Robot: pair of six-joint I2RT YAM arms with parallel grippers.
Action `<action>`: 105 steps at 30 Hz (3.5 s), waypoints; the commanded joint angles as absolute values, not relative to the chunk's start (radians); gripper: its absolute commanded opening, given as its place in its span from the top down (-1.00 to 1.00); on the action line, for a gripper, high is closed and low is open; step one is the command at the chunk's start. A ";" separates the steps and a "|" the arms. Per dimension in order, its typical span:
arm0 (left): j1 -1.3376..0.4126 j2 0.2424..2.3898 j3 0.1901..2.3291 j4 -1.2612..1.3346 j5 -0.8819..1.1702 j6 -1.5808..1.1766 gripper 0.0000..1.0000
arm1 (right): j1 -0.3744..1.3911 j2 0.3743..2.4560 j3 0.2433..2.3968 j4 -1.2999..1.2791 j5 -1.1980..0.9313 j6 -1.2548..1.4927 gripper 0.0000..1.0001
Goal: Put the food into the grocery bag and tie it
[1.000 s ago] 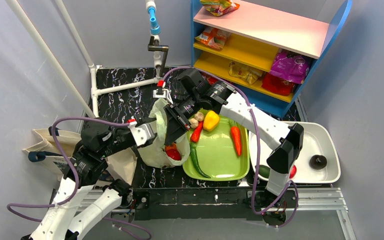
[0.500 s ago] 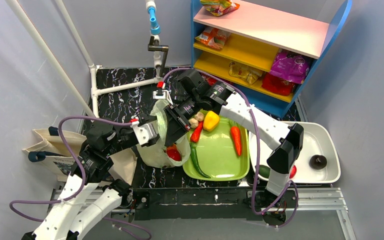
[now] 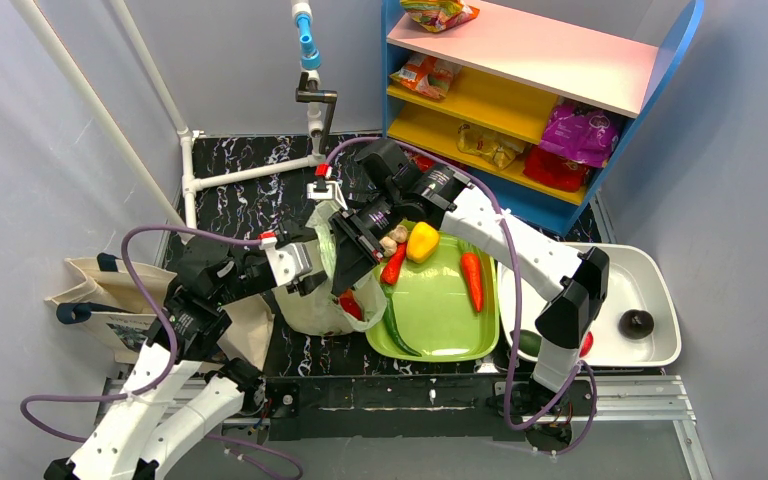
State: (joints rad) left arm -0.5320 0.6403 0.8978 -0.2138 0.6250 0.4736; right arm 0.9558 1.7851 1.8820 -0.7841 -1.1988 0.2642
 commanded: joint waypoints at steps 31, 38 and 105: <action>-0.534 0.639 0.905 -0.170 0.711 0.256 1.00 | 0.901 1.759 2.006 -0.805 -1.084 0.326 -0.29; -0.534 0.614 0.904 -0.201 0.669 0.199 1.00 | 0.864 1.735 2.080 -0.785 -0.993 0.361 -0.35; -0.534 0.691 0.983 -0.271 0.486 0.084 1.00 | 0.899 1.410 1.398 -0.134 -0.771 0.400 0.13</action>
